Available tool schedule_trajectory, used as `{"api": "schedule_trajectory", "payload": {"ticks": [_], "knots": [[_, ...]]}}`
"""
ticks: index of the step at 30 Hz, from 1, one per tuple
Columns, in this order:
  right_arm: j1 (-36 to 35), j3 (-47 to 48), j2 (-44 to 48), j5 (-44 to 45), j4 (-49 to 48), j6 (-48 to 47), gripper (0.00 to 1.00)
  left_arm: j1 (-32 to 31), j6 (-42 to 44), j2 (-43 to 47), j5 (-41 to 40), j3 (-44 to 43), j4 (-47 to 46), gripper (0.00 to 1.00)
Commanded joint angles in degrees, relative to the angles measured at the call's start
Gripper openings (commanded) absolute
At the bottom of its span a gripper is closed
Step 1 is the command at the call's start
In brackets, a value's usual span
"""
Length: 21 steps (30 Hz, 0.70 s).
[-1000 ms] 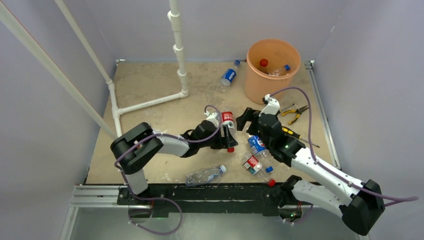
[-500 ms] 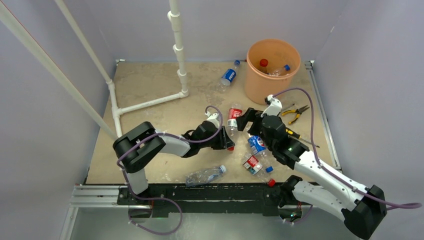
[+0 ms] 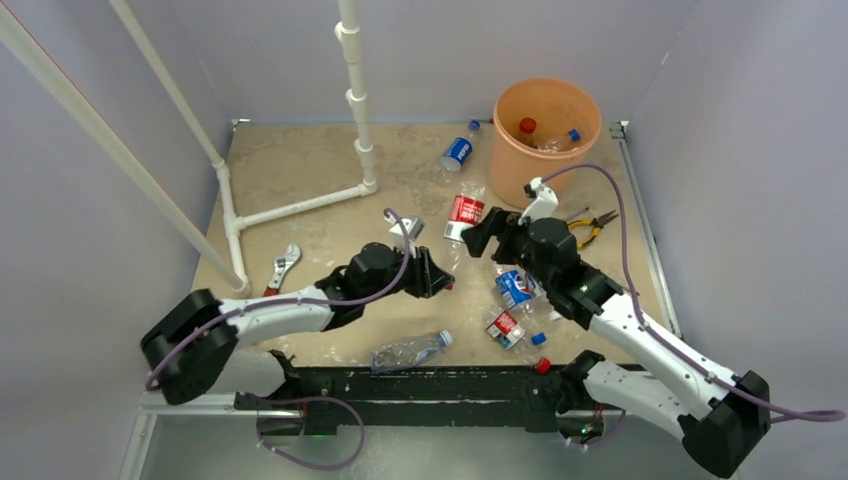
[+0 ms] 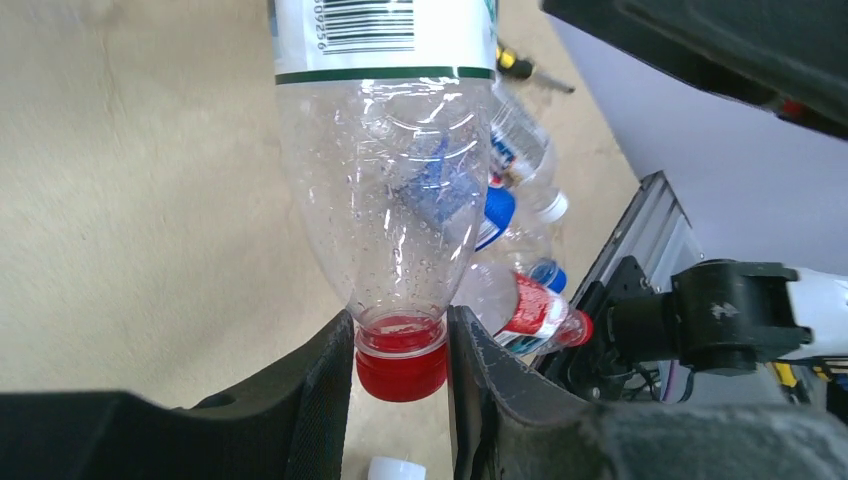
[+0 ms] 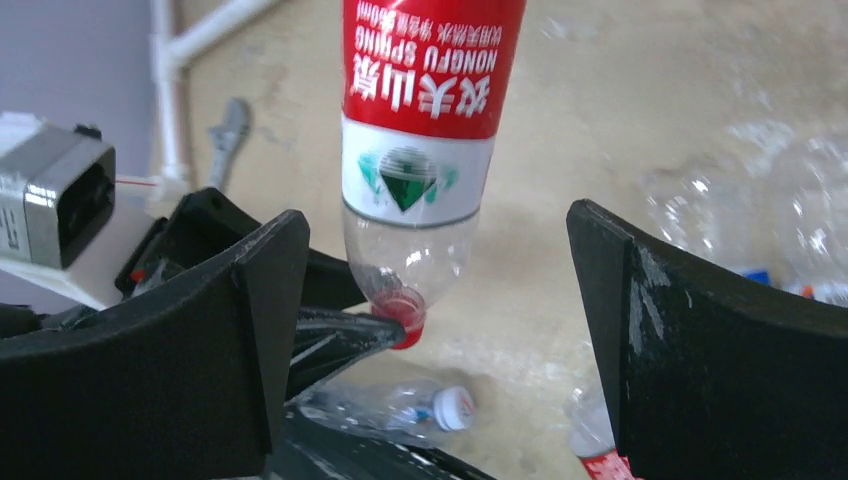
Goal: Put the plastic bottles in the bin
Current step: Pick up the plastic bottle at the center of the board.
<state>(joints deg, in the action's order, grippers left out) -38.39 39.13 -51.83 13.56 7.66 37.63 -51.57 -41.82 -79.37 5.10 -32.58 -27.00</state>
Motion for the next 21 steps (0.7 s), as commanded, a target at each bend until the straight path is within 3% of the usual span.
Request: {"api": "schedule_trajectory", "payload": {"ticks": [1,6,10,15,21], "knots": [[3.76,8.93,0.18,-13.06,-1.72,0.27,0.99,-0.34,10.6,11.43,-2.65,-0.91,8.89,0.0],[6.14,22.35,1.84,-19.53,4.4,-4.89,0.99,-0.35,17.5,25.43,-11.9,-6.11,27.98,0.0],[6.26,30.31,0.42,-23.75,9.34,-8.34,0.99,-0.34,31.77,36.48,-16.43,-11.59,37.44,0.0],[6.41,33.41,-1.02,-33.8,10.21,-10.05,0.99,-0.32,53.23,38.22,-8.57,-21.37,49.46,0.0],[6.41,37.22,0.93,-33.82,12.33,-11.0,0.99,-0.36,67.86,38.18,-5.86,-22.39,53.19,0.0]]}}
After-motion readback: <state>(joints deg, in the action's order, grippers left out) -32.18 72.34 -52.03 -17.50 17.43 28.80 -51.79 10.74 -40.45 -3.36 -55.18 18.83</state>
